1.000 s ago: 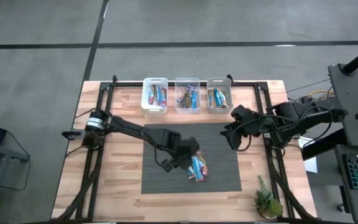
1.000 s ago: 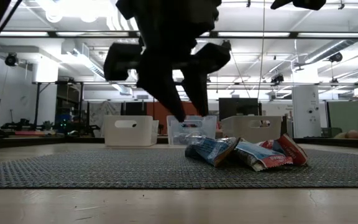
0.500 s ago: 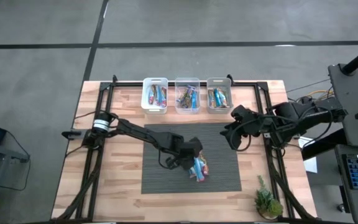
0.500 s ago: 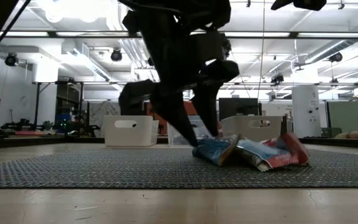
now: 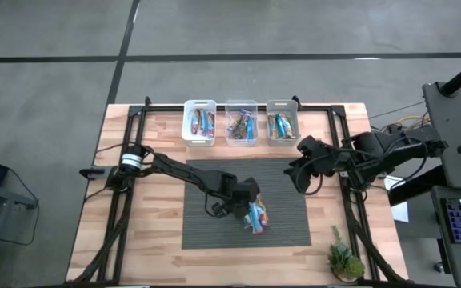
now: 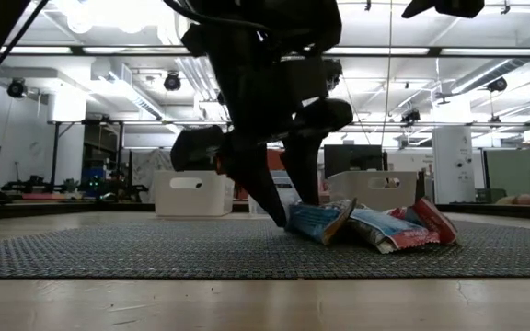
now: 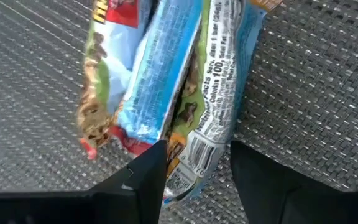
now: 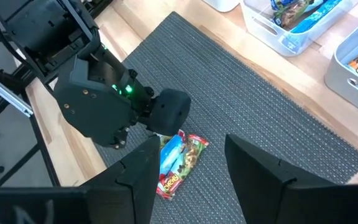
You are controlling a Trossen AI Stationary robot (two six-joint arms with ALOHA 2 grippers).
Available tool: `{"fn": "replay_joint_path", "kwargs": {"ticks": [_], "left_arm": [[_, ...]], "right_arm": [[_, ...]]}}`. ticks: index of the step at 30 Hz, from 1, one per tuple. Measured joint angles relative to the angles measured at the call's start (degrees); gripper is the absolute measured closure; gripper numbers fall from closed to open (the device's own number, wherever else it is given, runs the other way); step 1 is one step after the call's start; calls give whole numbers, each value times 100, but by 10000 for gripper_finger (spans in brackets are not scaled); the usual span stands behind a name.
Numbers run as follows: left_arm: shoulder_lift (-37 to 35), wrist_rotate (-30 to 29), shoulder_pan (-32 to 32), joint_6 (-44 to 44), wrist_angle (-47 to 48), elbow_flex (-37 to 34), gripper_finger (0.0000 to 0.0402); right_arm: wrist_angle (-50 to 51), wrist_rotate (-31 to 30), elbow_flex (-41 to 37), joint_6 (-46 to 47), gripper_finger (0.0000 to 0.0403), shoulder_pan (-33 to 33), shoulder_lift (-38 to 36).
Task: Pick and place Granola Bars by type
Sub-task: Put the yellow granola bar into the white bin
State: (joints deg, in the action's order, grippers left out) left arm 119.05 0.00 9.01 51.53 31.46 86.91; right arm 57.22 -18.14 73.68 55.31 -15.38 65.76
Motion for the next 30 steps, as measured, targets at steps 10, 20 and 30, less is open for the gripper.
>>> {"fn": "replay_joint_path", "kwargs": {"ticks": [10, 20, 30], "left_arm": [[106, 40, -19, -146, 0, -4, 243], [111, 59, -83, -346, -2, -7, 243], [113, -17, -119, -352, 73, -10, 284]], "right_arm": [[-59, 7, -137, 31, 232, 0, 2], [-75, 10, -287, 128, 232, 0, 2], [-97, 7, -287, 81, 232, 2, 2]]}}
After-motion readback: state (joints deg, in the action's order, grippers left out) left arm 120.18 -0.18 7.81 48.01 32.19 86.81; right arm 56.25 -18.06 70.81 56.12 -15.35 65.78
